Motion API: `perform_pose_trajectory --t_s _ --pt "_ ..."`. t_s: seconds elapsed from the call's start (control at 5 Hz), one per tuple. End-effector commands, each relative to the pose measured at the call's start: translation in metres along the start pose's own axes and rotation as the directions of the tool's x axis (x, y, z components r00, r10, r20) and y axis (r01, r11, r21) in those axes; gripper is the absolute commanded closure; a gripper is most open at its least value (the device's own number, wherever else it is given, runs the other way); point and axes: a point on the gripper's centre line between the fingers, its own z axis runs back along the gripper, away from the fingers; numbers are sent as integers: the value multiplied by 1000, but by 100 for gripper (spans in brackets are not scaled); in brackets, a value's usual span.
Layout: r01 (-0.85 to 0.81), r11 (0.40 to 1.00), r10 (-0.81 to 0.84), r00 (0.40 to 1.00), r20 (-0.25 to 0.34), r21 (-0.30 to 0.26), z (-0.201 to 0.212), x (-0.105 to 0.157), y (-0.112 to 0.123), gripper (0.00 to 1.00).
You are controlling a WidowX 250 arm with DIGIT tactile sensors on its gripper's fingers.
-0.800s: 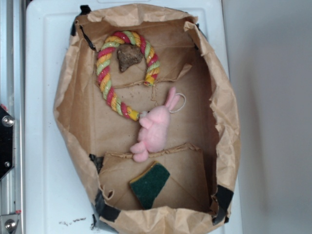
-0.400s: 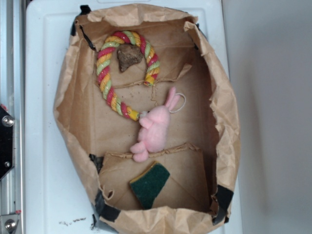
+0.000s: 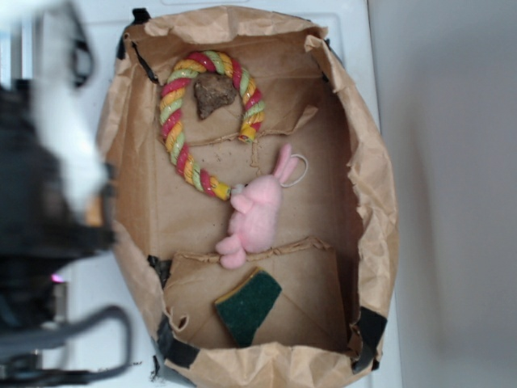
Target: Grab the multicolored rope.
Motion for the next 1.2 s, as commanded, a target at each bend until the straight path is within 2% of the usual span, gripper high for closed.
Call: perform_pose_trajectory --t_s 0.0,0.2,0.4,1.0 --pt "-19 999 14 996 89 50 -26 69 37 0" --pt "-8 998 2 996 87 67 -40 81 45 0" --pt "-49 994 42 997 66 97 -45 79 69 0" --pt "-49 994 42 997 66 97 -45 79 69 0"
